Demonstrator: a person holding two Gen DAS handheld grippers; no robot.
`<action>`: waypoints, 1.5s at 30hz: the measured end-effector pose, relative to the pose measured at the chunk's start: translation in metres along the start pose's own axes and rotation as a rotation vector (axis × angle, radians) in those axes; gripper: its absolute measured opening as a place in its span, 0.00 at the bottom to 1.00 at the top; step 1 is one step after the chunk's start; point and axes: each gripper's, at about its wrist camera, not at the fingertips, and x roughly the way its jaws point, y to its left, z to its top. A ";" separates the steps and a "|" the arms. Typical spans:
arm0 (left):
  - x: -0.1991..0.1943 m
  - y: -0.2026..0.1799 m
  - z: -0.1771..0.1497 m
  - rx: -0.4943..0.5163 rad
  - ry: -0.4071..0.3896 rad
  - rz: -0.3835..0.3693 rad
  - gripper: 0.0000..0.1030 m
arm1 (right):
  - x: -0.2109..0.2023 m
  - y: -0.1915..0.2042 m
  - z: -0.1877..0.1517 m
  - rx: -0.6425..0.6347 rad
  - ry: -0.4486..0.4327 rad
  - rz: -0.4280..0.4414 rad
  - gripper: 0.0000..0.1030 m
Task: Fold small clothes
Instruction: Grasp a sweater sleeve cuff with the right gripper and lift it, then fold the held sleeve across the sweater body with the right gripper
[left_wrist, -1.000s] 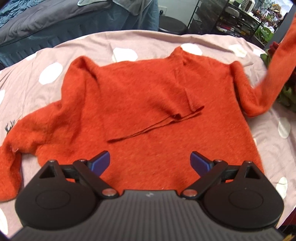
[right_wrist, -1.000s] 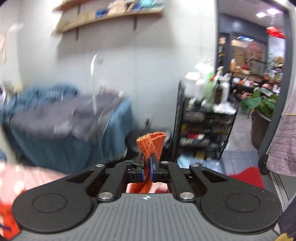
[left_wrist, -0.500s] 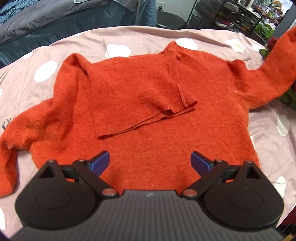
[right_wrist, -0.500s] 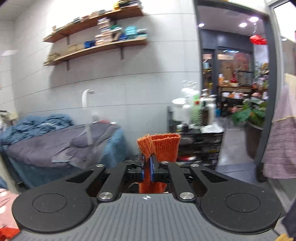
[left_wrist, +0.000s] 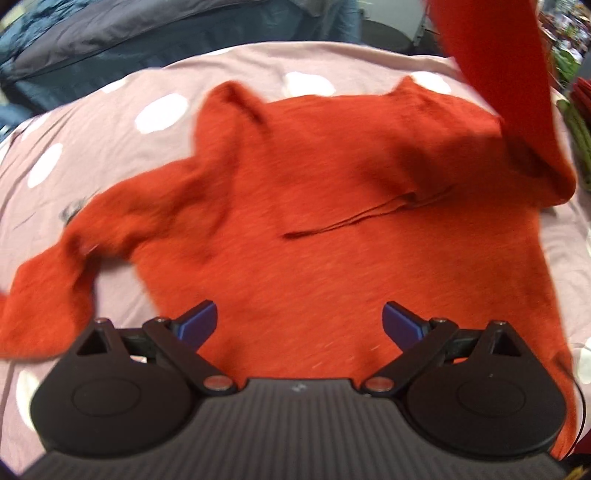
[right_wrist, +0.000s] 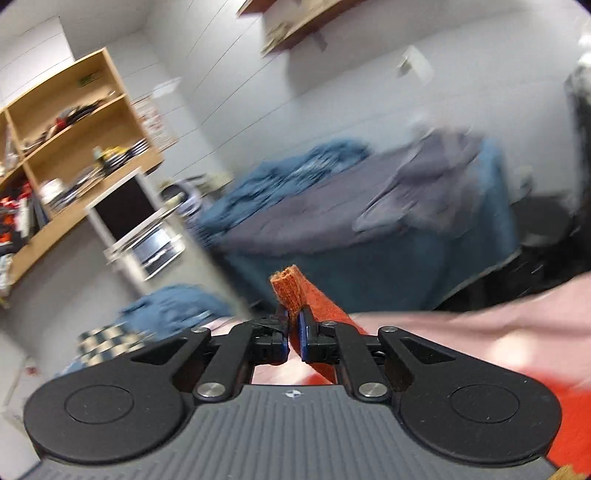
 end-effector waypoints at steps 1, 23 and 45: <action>-0.001 0.007 -0.004 -0.015 0.008 0.010 0.95 | 0.015 0.009 -0.011 0.007 0.027 0.024 0.10; -0.029 0.110 -0.078 -0.317 -0.015 0.087 0.95 | 0.106 0.053 -0.151 -0.102 0.348 0.157 0.76; 0.072 0.020 0.021 -0.066 -0.140 0.146 0.93 | -0.043 -0.167 -0.152 -0.205 0.344 -0.602 0.46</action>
